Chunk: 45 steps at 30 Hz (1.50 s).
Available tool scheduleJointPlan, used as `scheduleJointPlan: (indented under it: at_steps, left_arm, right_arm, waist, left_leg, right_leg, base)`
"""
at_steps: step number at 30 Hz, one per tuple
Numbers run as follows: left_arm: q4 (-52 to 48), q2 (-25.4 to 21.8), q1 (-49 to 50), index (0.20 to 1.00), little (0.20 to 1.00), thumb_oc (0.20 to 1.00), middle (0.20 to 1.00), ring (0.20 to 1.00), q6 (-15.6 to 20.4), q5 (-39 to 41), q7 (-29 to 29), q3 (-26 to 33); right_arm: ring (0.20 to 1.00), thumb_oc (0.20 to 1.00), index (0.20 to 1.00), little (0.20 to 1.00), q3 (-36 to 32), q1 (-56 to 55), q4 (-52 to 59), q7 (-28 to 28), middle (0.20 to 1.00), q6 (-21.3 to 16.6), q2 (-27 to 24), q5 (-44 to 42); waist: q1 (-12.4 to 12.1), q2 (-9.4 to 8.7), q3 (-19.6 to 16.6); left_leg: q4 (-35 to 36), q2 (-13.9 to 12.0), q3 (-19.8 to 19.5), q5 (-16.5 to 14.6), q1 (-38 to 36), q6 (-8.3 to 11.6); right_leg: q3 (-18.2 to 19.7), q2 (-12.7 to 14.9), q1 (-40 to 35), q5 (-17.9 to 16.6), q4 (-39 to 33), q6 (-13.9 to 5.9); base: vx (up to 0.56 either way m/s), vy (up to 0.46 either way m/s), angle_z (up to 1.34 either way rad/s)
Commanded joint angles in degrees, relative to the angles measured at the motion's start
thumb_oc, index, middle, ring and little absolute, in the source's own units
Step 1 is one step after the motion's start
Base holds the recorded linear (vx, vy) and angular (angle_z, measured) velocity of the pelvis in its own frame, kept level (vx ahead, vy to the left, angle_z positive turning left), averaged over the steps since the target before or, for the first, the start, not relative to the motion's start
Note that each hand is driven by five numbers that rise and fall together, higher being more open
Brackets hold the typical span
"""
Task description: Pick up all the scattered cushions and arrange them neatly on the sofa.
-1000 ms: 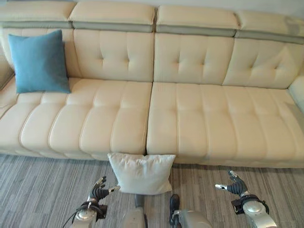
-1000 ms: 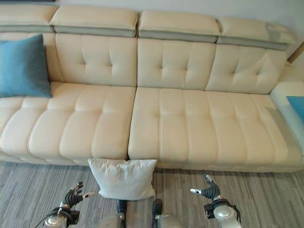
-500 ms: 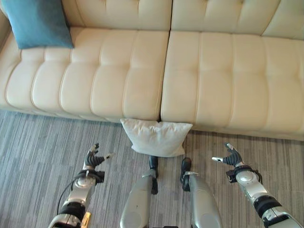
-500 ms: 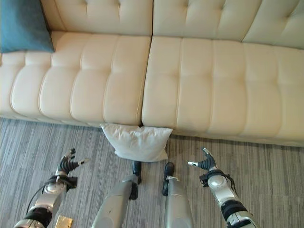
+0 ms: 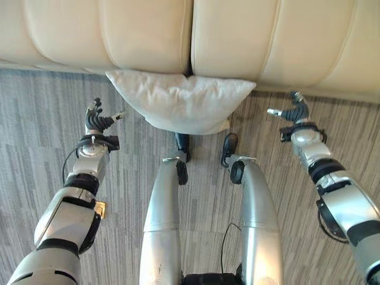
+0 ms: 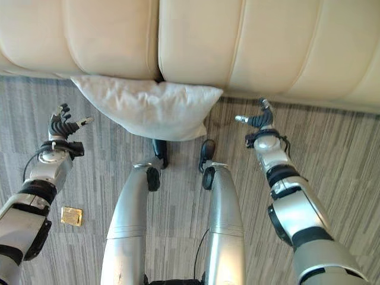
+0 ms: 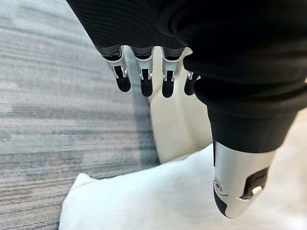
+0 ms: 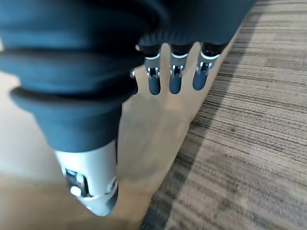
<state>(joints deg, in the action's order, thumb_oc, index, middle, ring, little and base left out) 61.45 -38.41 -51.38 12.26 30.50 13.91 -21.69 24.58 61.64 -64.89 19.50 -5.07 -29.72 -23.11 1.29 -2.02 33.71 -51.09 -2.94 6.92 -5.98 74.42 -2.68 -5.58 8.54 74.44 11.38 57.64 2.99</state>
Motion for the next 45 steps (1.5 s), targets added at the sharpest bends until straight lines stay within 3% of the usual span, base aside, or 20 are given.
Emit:
scheduleJointPlan:
  at_steps: [1, 7, 8, 9, 10, 11, 12, 17, 21, 23, 24, 25, 28, 29, 32, 38, 45]
  left_arm:
    - [-0.47, -1.94, 0.22, 1.000, 1.000, 1.000, 1.000, 1.000, 1.89, -0.54, 0.87, -0.45]
    - [-2.22, -0.34, -10.07, 1.000, 1.000, 1.000, 1.000, 1.000, 1.88, -2.44, 1.18, -7.69]
    - [-2.58, 1.06, -13.61, 1.000, 1.000, 1.000, 1.000, 1.000, 2.10, -2.68, 1.62, -9.47]
    - [-2.57, 1.06, -13.62, 1.000, 1.000, 1.000, 1.000, 1.000, 2.10, -2.67, 1.62, -9.48]
    - [-3.63, 1.56, -14.61, 1.000, 1.000, 1.000, 1.000, 1.000, 2.44, -2.83, 1.89, -9.94]
    - [-4.56, 2.04, -15.44, 0.809, 0.809, 0.809, 0.809, 0.809, 2.79, -3.42, 2.26, -10.53]
    - [-5.87, 2.33, -15.52, 0.200, 0.200, 0.200, 0.200, 0.200, 3.38, -3.69, 2.66, -10.51]
    - [-17.53, 5.29, -10.63, 0.200, 0.200, 0.200, 0.200, 0.200, 6.61, -6.02, 4.64, -8.53]
    - [-30.04, 9.92, 1.62, 0.200, 0.200, 0.200, 0.200, 0.200, 6.97, -9.66, 5.51, -4.51]
    - [-36.80, 12.88, 11.65, 0.200, 0.200, 0.200, 0.200, 0.200, 7.37, -9.99, 4.05, -1.33]
    - [-43.70, 14.20, 22.55, 0.200, 0.200, 0.200, 0.200, 0.200, 7.16, -11.16, 2.01, 1.36]
    - [-46.69, 14.51, 26.36, 0.200, 0.200, 0.200, 0.200, 0.200, 7.22, -11.58, 1.08, 2.72]
    - [-49.40, 15.27, 32.51, 0.200, 0.200, 0.200, 0.200, 0.200, 7.03, -11.41, -0.72, 3.60]
    - [-52.40, 14.23, 38.19, 0.200, 0.200, 0.200, 0.200, 0.200, 7.05, -11.65, -1.88, 5.77]
    - [-56.29, 13.16, 45.86, 0.200, 0.200, 0.200, 0.200, 0.200, 7.02, -11.98, -3.48, 8.72]
    - [-60.51, 11.69, 53.91, 0.200, 0.200, 0.200, 0.200, 0.200, 6.79, -12.53, -4.58, 13.03]
    - [-61.61, 11.75, 57.99, 0.200, 0.200, 0.200, 0.200, 0.200, 5.69, -13.65, -4.00, 14.81]
  right_arm:
    - [1.000, 1.000, 1.000, 1.000, 0.84, -0.96, 0.95, 2.23, 1.000, -3.09, 0.20, -4.04]
    - [1.000, 1.000, 1.000, 1.000, 5.80, 5.36, 6.19, 2.48, 1.000, -5.59, 6.16, -7.82]
    - [0.674, 0.674, 0.674, 0.674, 7.69, 6.90, 7.95, 1.89, 0.674, -6.58, 9.75, -8.90]
    - [0.674, 0.674, 0.674, 0.674, 7.69, 6.90, 7.95, 1.89, 0.674, -6.58, 9.75, -8.90]
    - [0.225, 0.225, 0.225, 0.225, 8.84, 7.50, 9.44, 1.74, 0.225, -7.01, 11.17, -8.87]
    - [0.200, 0.200, 0.200, 0.200, 9.58, 7.78, 10.92, 1.28, 0.200, -7.75, 12.49, -9.02]
    - [0.200, 0.200, 0.200, 0.200, 9.94, 7.62, 12.44, 0.88, 0.200, -8.47, 13.68, -9.15]
    - [0.200, 0.200, 0.200, 0.200, 9.68, 3.60, 20.44, -0.57, 0.200, -10.99, 14.80, -7.39]
    - [0.200, 0.200, 0.200, 0.200, 6.78, -7.63, 28.78, -1.67, 0.200, -10.65, 13.13, -2.25]
    - [0.200, 0.200, 0.200, 0.200, 4.27, -17.17, 37.15, -3.61, 0.200, -10.56, 12.14, 0.76]
    - [0.200, 0.200, 0.200, 0.200, 1.77, -29.02, 46.42, -6.57, 0.200, -10.71, 11.19, 3.89]
    - [0.200, 0.200, 0.200, 0.200, 0.57, -33.02, 50.07, -7.65, 0.200, -11.22, 10.39, 4.89]
    - [0.200, 0.200, 0.200, 0.200, -0.75, -39.70, 55.12, -10.26, 0.200, -11.04, 10.19, 5.31]
    - [0.200, 0.200, 0.200, 0.200, -3.05, -45.35, 60.27, -12.39, 0.200, -11.50, 8.14, 5.57]
    - [0.200, 0.200, 0.200, 0.200, -6.62, -52.48, 67.27, -15.06, 0.200, -11.96, 5.76, 5.67]
    - [0.200, 0.200, 0.200, 0.200, -9.50, -57.55, 74.97, -17.43, 0.200, -12.08, 3.79, 6.40]
    - [0.200, 0.200, 0.200, 0.200, -9.81, -57.50, 76.13, -16.85, 0.200, -11.42, 3.50, 7.50]
  waist:
    - [-0.61, 1.61, -3.97]
    - [-1.21, 2.59, -5.04]
    - [-1.57, 2.97, -5.43]
    - [-1.57, 2.96, -5.44]
    - [-1.77, 3.11, -5.70]
    - [-1.80, 3.29, -6.00]
    - [-1.92, 3.42, -6.28]
    - [-2.25, 3.36, -8.36]
    - [-2.05, 2.28, -9.18]
    - [-1.69, 1.03, -10.03]
    - [-1.02, -0.46, -11.22]
    - [-0.80, -1.14, -11.98]
    - [-0.44, -2.11, -13.28]
    - [-0.04, -2.68, -15.12]
    - [0.50, -2.88, -18.34]
    - [0.53, -2.40, -23.85]
    - [-0.95, -1.89, -24.50]
  left_leg:
    - [-0.42, 2.00, 1.76, -7.43, 0.17, 0.58]
    - [-1.20, 3.13, 1.59, -7.28, 3.43, 0.04]
    - [-1.10, 3.42, 1.60, -7.08, 3.74, -0.04]
    - [-1.09, 3.42, 1.60, -7.07, 3.75, -0.04]
    - [-0.73, 3.65, 1.49, -6.91, 3.59, -0.05]
    - [-0.40, 3.77, 1.44, -6.67, 3.45, -0.03]
    - [0.03, 3.86, 1.37, -6.46, 3.13, 0.05]
    - [5.40, 4.22, 1.01, -5.28, -2.22, 0.51]
    - [13.71, 3.69, 0.20, -4.01, -13.79, 1.05]
    - [19.12, 3.59, 0.47, -3.61, -22.78, 1.36]
    - [25.12, 3.61, 0.53, -3.34, -33.46, 1.36]
    - [28.48, 3.40, 1.31, -1.24, -37.26, 1.21]
    - [32.29, 3.51, 1.58, -1.01, -44.55, 1.07]
    - [35.71, 3.40, 2.20, -0.56, -50.75, 1.24]
    - [39.90, 2.97, 3.14, -0.19, -58.26, 1.36]
    - [44.76, 3.72, 4.30, -0.46, -67.81, 1.21]
    - [43.71, 4.63, 3.58, -2.86, -71.69, -0.26]
  right_leg:
    - [3.06, -1.94, 0.32, 0.18, -5.79, -4.03]
    - [3.96, -1.96, 4.41, 0.76, -3.96, -3.42]
    - [3.94, -1.84, 4.79, 0.66, -3.87, -3.43]
    - [3.94, -1.84, 4.79, 0.67, -3.86, -3.43]
    - [3.89, -1.84, 4.71, 0.63, -4.02, -3.46]
    - [3.79, -1.77, 4.53, 0.51, -4.23, -3.53]
    - [3.81, -1.85, 4.18, 0.40, -4.48, -3.57]
    - [3.56, -1.72, -0.44, -0.96, -8.64, -4.46]
    - [2.30, -1.11, -11.98, -3.15, -16.86, -5.94]
    - [1.64, -1.31, -20.32, -4.84, -22.38, -7.08]
    - [1.06, -1.66, -30.36, -6.83, -28.93, -8.34]
    - [0.62, -1.86, -33.89, -9.12, -32.22, -8.39]
    - [0.63, -2.22, -41.13, -9.93, -36.58, -8.96]
    - [0.94, -3.15, -47.03, -10.36, -39.80, -9.58]
    - [1.84, -3.89, -54.37, -10.66, -44.13, -9.98]
    - [3.29, -5.14, -63.70, -10.55, -49.72, -10.40]
    - [5.26, -4.96, -67.44, -9.95, -48.61, -11.08]
  base:
    - [0.00, 0.000, 0.00]
    - [0.00, 0.010, 0.03]
    - [0.00, 0.031, 0.00]
    - [0.00, 0.000, 0.00]
    - [0.00, 0.000, 0.00]
    - [0.00, 0.000, 0.00]
    - [-0.01, 0.006, 0.04]
    - [-0.02, 0.038, 0.14]
    - [-0.03, 0.034, -0.07]
    - [0.11, 0.063, -0.19]
    - [0.14, 0.031, -0.34]
    - [0.20, 0.026, -0.41]
    - [0.20, -0.003, -0.42]
    - [0.28, -0.003, -0.45]
    - [0.27, 0.013, -0.29]
    - [0.24, 0.049, -0.30]
    - [0.13, 0.076, -0.12]
